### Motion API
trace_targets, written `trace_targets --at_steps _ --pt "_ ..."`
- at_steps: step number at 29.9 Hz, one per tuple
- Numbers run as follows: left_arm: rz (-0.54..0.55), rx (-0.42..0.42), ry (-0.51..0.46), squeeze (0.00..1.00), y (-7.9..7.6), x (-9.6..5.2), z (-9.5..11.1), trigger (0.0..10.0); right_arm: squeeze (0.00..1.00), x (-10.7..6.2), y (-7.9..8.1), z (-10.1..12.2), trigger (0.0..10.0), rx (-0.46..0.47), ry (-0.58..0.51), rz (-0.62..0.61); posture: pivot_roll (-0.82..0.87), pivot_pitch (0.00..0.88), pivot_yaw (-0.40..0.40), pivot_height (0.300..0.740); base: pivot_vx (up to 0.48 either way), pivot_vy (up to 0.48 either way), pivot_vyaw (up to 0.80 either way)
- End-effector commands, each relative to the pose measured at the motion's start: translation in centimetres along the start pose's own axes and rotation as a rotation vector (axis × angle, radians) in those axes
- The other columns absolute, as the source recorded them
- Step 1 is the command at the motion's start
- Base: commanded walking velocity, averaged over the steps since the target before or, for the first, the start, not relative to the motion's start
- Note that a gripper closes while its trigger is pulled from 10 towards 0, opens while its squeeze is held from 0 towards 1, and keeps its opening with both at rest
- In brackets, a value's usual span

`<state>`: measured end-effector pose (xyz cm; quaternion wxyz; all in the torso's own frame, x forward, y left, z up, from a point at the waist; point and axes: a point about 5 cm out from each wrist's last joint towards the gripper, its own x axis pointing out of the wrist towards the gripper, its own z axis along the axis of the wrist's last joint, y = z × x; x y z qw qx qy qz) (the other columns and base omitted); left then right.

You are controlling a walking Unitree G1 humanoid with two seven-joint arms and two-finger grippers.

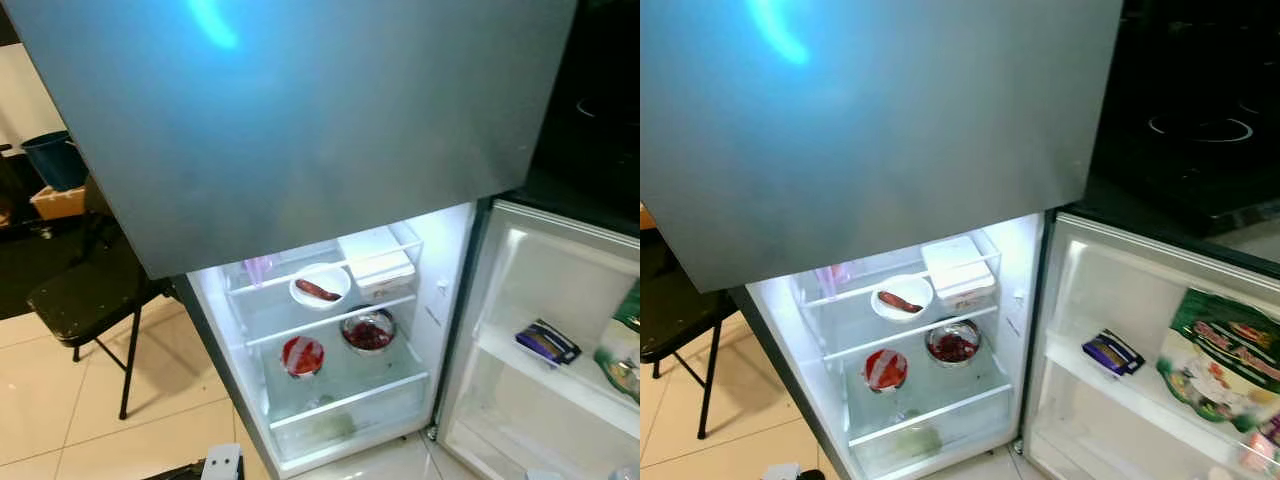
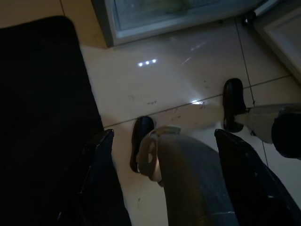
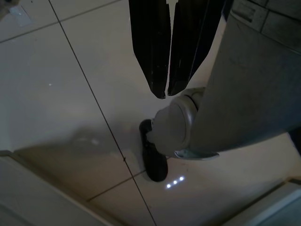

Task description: Restocking fridge

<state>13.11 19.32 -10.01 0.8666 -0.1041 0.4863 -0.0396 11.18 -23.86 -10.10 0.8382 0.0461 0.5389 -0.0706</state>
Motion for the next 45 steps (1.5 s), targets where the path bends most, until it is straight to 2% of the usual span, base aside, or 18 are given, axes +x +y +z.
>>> trace_targets --at_steps 1,25,41,45 --pt "0.003 -0.008 0.013 0.0 -0.15 -0.04 -0.51 10.0 0.0 0.07 0.32 0.09 10.0 -0.005 0.001 0.01 -0.05 0.0 0.0 0.74 -0.431 0.0 0.0" --pt "0.006 -0.02 0.017 0.0 -0.18 -0.08 -0.79 10.0 0.0 0.06 0.46 -0.18 10.0 -0.025 0.017 0.023 -0.05 0.0 -0.009 0.74 -0.437 0.0 0.0" --pt "-0.001 -0.047 0.004 0.0 0.47 -0.34 -0.66 10.0 0.0 0.02 0.42 -0.42 10.0 -0.025 0.021 0.027 -0.05 0.0 -0.008 0.74 0.0 0.0 0.0" --pt "-0.015 -0.032 0.019 0.0 0.34 -0.35 -0.89 10.0 0.0 0.02 0.44 -0.39 10.0 -0.026 0.02 0.028 -0.05 0.0 -0.009 0.74 0.0 -0.48 0.0"
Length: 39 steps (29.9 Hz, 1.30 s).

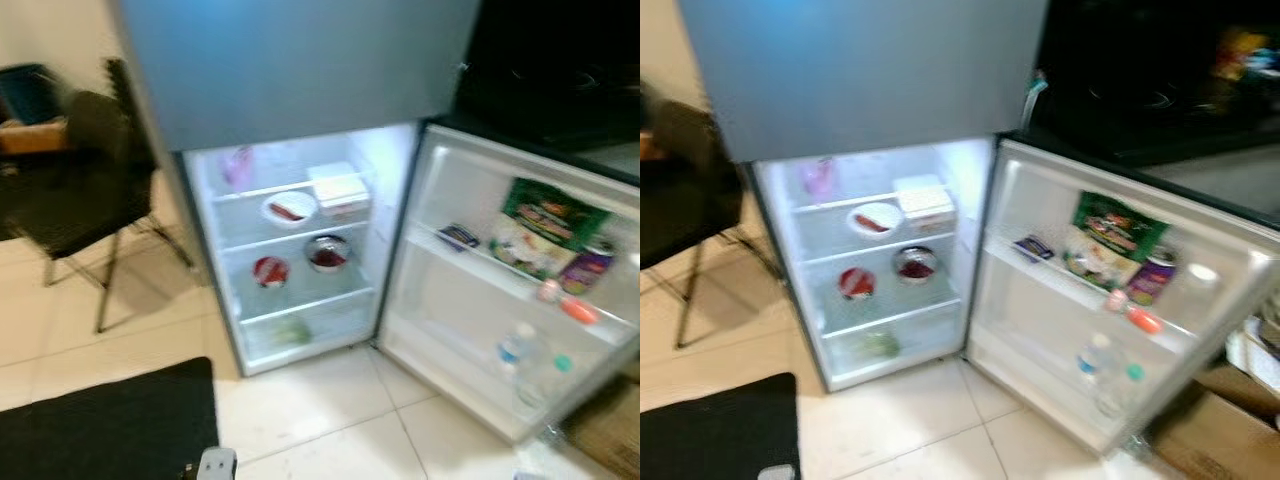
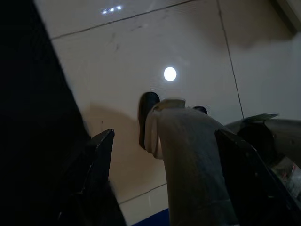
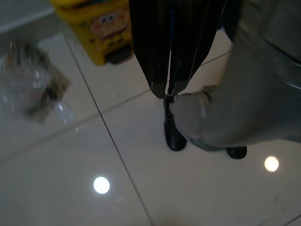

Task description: Restocking fridge

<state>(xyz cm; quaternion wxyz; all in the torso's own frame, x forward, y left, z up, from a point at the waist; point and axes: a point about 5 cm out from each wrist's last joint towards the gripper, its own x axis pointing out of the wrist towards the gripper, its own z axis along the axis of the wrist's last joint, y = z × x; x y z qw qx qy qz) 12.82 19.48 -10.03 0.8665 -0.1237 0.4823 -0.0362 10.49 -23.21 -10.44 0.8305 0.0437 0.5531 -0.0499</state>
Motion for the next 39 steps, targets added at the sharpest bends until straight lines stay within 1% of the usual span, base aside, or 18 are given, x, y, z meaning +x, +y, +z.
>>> trace_targets --at_steps 1,19,21,28,32,36,39 --pt "-0.002 0.004 0.03 0.0 0.15 -0.19 -0.69 10.0 0.0 0.03 -0.1 0.49 10.0 0.002 -0.014 -0.002 -0.05 0.0 -0.009 0.74 0.0 -0.48 0.0" --pt "-0.016 0.005 0.041 0.0 -0.02 -0.16 -0.8 10.0 0.0 0.03 -0.14 0.54 10.0 0.0 -0.013 -0.006 -0.05 0.0 -0.008 0.74 0.0 -0.48 0.0" --pt "-0.016 0.006 0.041 0.0 -0.02 -0.16 -0.81 10.0 0.0 0.03 -0.13 0.58 10.0 -0.004 -0.014 -0.005 -0.05 0.0 -0.008 0.74 0.0 -0.431 -0.46" --pt "0.002 0.01 0.042 0.0 0.04 -0.13 -0.79 10.0 0.0 0.05 -0.09 0.64 10.0 -0.011 -0.009 0.002 -0.05 0.0 -0.008 0.74 0.0 0.0 -0.78" --pt "-0.002 0.009 0.038 0.0 -0.02 -0.12 -0.76 10.0 0.0 0.04 -0.12 0.7 10.0 0.008 -0.02 -0.001 -0.05 0.0 -0.008 0.74 0.0 0.0 -0.66" --pt "-0.013 0.015 0.039 0.0 -0.12 -0.11 -0.78 10.0 0.0 0.03 -0.2 0.8 10.0 0.012 -0.031 -0.006 -0.05 0.0 -0.008 0.74 0.0 0.0 0.0" --pt "-0.024 0.021 0.044 0.0 -0.21 -0.11 -0.87 10.0 0.0 0.02 -0.31 1.15 10.0 0.018 -0.05 -0.01 -0.05 0.0 -0.008 0.74 0.0 -0.415 0.0"
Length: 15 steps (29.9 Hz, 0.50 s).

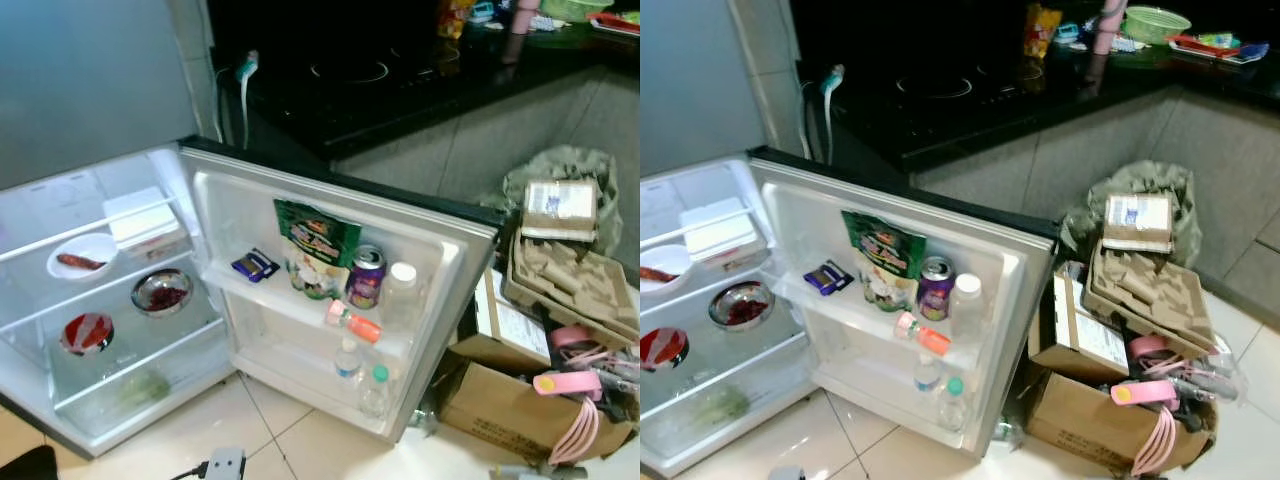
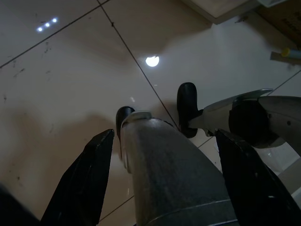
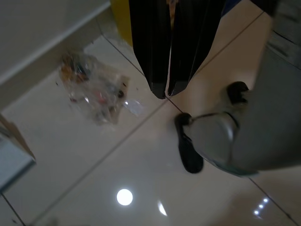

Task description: Restocking fridge

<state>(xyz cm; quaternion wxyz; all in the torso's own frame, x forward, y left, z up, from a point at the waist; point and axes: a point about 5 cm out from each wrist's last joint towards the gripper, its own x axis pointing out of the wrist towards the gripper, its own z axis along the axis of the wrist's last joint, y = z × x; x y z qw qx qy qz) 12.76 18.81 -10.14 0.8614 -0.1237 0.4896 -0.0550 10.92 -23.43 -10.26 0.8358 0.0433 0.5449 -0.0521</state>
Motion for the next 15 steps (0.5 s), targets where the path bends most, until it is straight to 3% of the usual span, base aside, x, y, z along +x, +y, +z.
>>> trace_targets --at_steps 1,6,8,15 --pt "0.004 0.003 0.023 0.0 0.4 -0.3 -0.7 10.0 0.0 0.0 -0.2 0.8 10.0 0.015 -0.037 -0.007 -0.05 0.0 -0.008 0.74 0.0 -0.48 0.0" --pt "0.006 -0.005 0.02 0.0 0.3 -0.3 -0.7 10.0 0.0 0.1 -0.3 2.1 10.0 0.024 -0.089 -0.008 -0.05 0.0 -0.008 0.74 0.0 -0.48 0.0" --pt "0.011 -0.01 0.018 0.0 0.3 -0.3 -0.7 10.0 0.0 0.1 -0.4 2.5 10.0 0.023 -0.104 -0.01 -0.05 0.0 -0.008 0.74 0.0 0.0 0.0" --pt "0.02 -0.005 0.02 0.0 0.4 -0.3 -0.7 10.0 0.0 -0.4 -1.7 7.3 10.0 0.106 -0.308 -0.02 -0.05 0.0 -0.006 0.74 0.0 0.0 0.0"
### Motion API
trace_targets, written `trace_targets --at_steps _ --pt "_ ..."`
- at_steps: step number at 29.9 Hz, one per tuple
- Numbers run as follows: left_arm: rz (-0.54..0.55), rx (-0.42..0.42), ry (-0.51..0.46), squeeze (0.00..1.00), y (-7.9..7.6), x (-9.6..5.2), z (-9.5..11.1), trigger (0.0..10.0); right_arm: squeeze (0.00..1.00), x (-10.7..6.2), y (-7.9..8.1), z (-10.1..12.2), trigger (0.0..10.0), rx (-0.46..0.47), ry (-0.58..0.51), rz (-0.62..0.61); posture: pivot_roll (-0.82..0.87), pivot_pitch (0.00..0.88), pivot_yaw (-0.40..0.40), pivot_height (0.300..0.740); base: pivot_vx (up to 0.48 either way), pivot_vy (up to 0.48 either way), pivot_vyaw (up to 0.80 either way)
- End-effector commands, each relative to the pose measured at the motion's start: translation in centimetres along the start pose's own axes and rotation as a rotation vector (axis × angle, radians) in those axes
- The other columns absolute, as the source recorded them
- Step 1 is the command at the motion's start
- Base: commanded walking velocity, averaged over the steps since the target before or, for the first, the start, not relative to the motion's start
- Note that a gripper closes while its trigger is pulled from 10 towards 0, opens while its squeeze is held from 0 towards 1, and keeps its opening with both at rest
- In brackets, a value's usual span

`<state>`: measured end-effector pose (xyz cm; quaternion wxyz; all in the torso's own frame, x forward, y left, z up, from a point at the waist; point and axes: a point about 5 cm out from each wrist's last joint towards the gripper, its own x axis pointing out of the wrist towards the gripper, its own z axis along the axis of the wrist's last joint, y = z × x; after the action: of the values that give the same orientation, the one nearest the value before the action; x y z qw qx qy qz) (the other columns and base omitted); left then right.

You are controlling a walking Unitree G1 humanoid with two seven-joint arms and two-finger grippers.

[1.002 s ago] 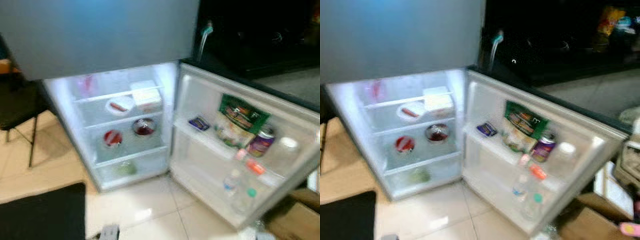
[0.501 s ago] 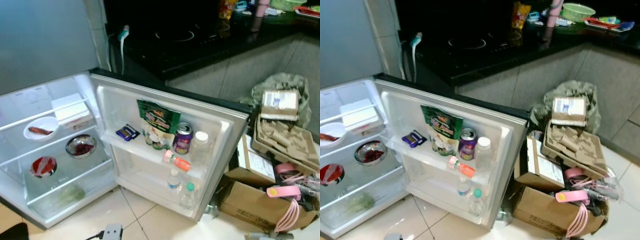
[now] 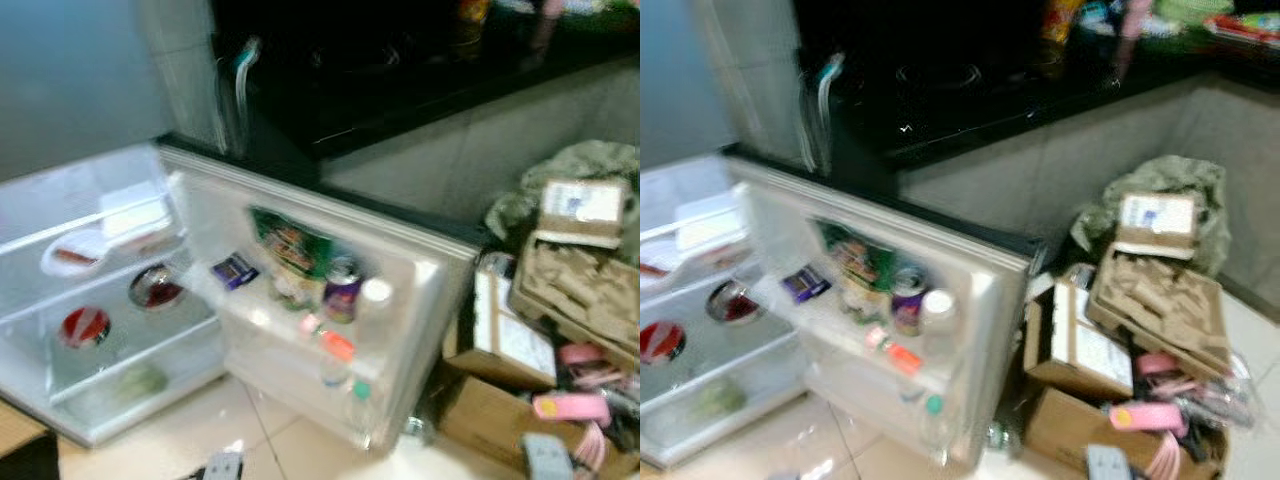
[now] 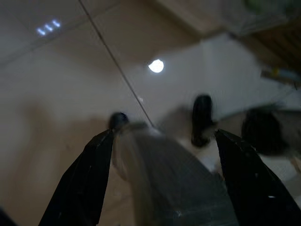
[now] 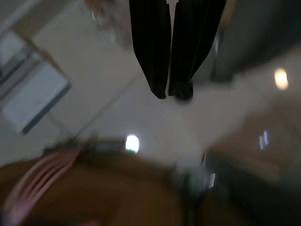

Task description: Restocking fridge

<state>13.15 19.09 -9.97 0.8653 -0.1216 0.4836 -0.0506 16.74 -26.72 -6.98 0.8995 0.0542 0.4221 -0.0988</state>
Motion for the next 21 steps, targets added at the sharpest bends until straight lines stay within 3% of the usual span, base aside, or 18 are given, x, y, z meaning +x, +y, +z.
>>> trace_targets --at_steps 1,3,5,8,9,12,17,18,20,21 --pt "0.009 -0.007 0.035 0.0 0.2 -0.3 -1.1 10.0 0.0 0.3 0.7 1.6 10.0 0.072 -0.082 0.049 -0.05 0.0 -0.008 0.74 0.0 0.0 0.0" --pt "0.008 -0.005 0.036 0.0 0.2 -0.3 -1.2 10.0 0.0 0.5 0.9 4.1 10.0 0.124 -0.18 0.122 -0.05 0.0 -0.007 0.74 0.0 0.0 0.0" --pt "0.007 -0.005 0.036 0.0 0.2 -0.3 -1.2 10.0 0.0 0.5 1.0 5.3 10.0 0.137 -0.227 0.163 -0.05 0.0 -0.006 0.74 0.0 0.0 0.0" --pt "0.006 -0.004 0.037 0.0 0.2 -0.3 -1.2 10.0 0.0 0.3 0.8 9.8 10.0 0.164 -0.397 0.24 -0.05 0.0 -0.006 0.74 0.0 0.0 0.0" --pt "0.006 -0.004 0.037 0.0 0.2 -0.3 -1.2 10.0 0.0 0.3 0.8 9.8 10.0 0.164 -0.397 0.24 -0.05 0.0 -0.006 0.74 0.0 0.0 0.0" --pt "0.003 -0.004 0.036 0.0 0.1 -0.3 -1.2 10.0 0.0 -0.3 1.2 13.1 10.0 0.229 -0.527 0.369 -0.05 0.0 -0.012 0.74 0.0 0.0 0.0" --pt "-0.002 -0.003 0.038 0.0 0.0 -0.3 -1.3 10.0 0.0 -0.9 2.2 15.3 10.0 0.268 -0.618 0.55 -0.05 0.0 -0.013 0.74 0.0 0.0 0.0" --pt "-0.006 0.002 0.041 0.0 -0.1 -0.3 -1.3 10.0 0.0 -1.4 2.6 15.9 10.0 0.27 -0.653 0.648 -0.04 0.0 -0.013 0.74 0.0 0.0 0.0" --pt "-0.007 0.002 0.042 0.0 -0.1 -0.3 -1.4 10.0 0.0 -1.6 2.8 16.2 10.0 0.263 -0.667 0.698 -0.04 0.0 -0.013 0.74 0.0 0.0 0.0" --pt "-0.008 0.002 0.042 0.0 -0.1 -0.3 -1.4 10.0 0.0 -2.0 3.2 16.6 10.0 0.24 -0.685 0.793 -0.04 0.0 -0.014 0.74 0.0 0.0 0.0"
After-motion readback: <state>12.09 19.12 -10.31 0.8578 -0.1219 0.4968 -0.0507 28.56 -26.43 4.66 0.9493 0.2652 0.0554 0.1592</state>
